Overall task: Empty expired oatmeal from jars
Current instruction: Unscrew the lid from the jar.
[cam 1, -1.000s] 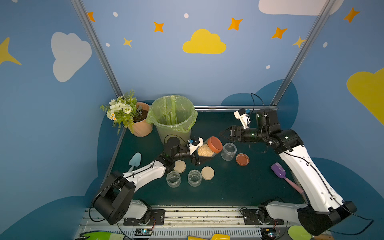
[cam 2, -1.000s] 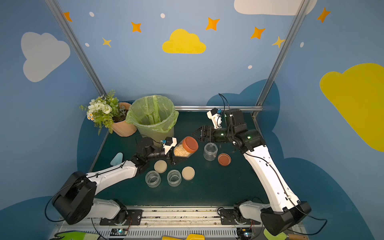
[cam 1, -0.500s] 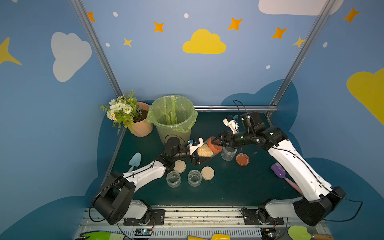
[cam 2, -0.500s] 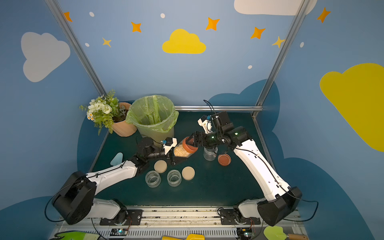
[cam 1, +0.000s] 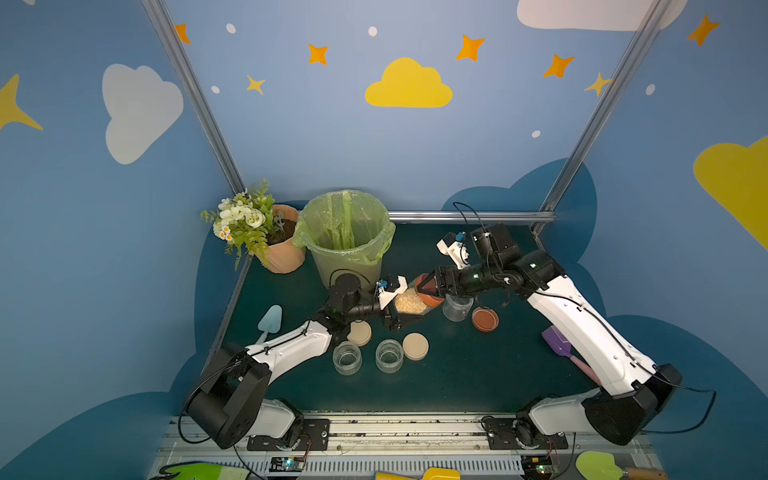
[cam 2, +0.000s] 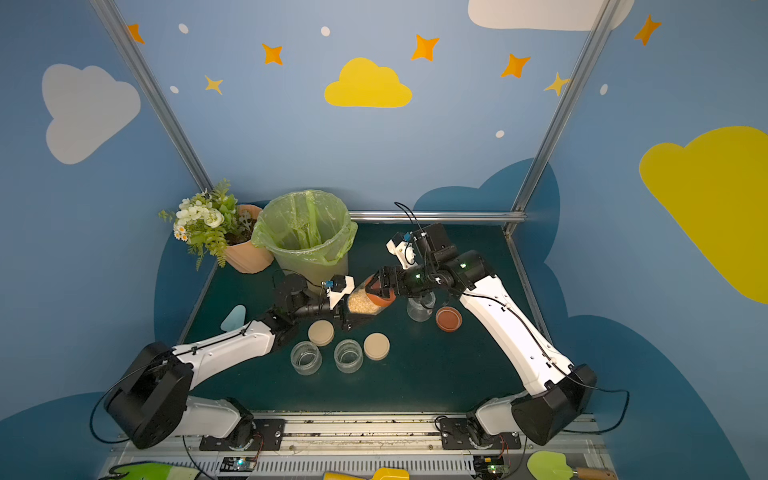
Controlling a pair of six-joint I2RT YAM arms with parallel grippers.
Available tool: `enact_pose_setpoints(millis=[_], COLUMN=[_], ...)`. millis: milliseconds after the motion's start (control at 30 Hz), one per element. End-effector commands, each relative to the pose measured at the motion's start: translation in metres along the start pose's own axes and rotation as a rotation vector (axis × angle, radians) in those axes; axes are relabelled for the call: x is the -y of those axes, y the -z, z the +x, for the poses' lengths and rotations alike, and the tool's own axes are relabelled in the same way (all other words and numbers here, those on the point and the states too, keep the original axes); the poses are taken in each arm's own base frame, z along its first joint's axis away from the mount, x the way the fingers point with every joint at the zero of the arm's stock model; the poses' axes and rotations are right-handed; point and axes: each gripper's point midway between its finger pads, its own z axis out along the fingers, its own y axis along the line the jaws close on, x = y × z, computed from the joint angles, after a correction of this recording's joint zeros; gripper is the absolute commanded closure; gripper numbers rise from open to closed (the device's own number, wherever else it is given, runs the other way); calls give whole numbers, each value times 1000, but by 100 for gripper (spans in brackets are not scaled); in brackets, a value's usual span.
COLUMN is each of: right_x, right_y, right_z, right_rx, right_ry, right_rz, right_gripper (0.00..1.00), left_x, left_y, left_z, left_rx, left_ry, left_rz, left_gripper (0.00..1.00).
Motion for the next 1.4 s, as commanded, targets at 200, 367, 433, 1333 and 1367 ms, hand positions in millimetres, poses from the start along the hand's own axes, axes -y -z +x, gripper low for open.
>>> enact_pose_setpoints(millis=[200, 367, 433, 1333, 1367], right_x=[-6, -6, -6, -35, -35], right_y=[2, -2, -2, 27, 28], right_z=[-1, 1, 1, 17, 15], right_rx=[-12, -28, -31, -41, -33], right_ry=[57, 73, 87, 1060, 1082], right_rz=[14, 17, 26, -114, -111], right_gripper=[8, 12, 17, 44, 44], left_x=[-4, -4, -3, 16, 16], left_y=[-1, -1, -2, 0, 0], left_z=[-35, -35, -35, -26, -26], left_rx=[79, 79, 79, 116, 116], left_ry=[-83, -80, -77, 53, 53], left_rz=[8, 10, 15, 126, 125], left_gripper=[97, 97, 97, 97, 97])
